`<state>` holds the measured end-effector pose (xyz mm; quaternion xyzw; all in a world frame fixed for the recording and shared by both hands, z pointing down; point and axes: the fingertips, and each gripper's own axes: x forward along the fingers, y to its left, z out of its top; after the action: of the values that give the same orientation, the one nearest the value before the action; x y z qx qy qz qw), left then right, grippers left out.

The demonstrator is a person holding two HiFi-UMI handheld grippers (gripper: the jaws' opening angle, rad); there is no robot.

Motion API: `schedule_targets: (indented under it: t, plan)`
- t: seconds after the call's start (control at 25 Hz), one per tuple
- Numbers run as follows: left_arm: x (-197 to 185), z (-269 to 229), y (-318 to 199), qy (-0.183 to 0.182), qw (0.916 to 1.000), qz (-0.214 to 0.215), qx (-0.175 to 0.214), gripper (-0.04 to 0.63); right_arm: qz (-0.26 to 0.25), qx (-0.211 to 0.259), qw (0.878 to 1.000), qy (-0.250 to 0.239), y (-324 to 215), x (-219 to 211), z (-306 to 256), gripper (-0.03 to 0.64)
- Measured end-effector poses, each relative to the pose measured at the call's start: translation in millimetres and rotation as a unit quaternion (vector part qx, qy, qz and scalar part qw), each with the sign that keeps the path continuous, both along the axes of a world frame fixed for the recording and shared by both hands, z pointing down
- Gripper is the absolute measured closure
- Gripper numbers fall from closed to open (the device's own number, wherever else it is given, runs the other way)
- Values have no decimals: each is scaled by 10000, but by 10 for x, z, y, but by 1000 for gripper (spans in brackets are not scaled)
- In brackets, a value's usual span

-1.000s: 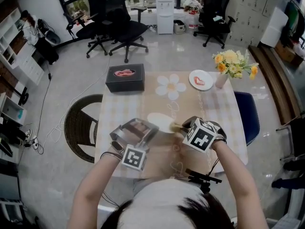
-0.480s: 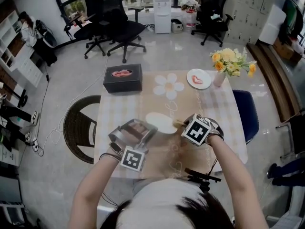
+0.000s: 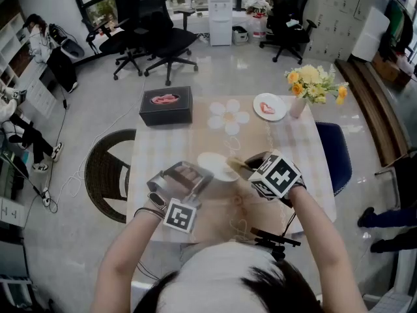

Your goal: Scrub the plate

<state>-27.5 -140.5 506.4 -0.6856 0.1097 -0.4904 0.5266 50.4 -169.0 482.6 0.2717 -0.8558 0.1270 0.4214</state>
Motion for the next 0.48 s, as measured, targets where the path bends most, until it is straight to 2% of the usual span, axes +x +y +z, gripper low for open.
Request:
schedule_targets:
  t: [0.2, 0.36, 0.48]
  plan:
    - [9, 8, -8, -80, 9999, 14, 62, 578, -117, -163, 9991, -365, 100, -222, -140, 583]
    - [26, 9, 6, -106, 9999, 41, 59, 578, -278, -164, 9992, -238, 130, -368, -96, 583]
    - [54, -82, -29, -216, 9987, 188, 425, 578, -401, -126, 9991, -2, 132, -441, -35, 583]
